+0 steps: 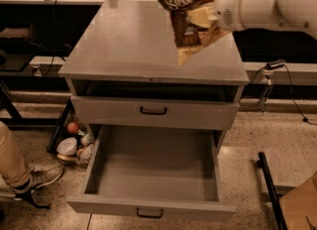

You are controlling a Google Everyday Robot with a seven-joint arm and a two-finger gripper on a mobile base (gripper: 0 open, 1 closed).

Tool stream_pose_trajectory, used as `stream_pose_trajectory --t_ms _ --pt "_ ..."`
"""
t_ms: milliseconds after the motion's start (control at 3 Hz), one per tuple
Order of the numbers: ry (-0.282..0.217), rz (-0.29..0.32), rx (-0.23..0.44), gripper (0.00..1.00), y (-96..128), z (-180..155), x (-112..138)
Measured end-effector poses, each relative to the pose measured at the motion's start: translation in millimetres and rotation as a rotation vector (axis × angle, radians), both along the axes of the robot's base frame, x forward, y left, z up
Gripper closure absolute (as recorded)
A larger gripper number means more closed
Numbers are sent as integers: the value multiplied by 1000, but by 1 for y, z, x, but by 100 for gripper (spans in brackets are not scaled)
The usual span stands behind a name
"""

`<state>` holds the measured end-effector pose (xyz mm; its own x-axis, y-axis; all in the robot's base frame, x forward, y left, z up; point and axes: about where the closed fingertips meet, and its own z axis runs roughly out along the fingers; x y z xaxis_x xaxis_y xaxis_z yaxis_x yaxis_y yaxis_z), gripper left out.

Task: Pick brown chip bag from middle drawer and place on counter

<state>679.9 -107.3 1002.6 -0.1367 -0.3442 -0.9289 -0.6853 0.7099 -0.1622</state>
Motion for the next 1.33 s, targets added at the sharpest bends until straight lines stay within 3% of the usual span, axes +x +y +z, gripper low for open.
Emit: stream_pose_trajectory --t_ms 333,667,1000,1333 --pt "62 29 -43 83 46 -17 38" --pt "124 48 -66 59 84 -37 68" --pt "173 66 -96 36 109 -58 84" --pt "215 80 -115 5 120 -72 95"
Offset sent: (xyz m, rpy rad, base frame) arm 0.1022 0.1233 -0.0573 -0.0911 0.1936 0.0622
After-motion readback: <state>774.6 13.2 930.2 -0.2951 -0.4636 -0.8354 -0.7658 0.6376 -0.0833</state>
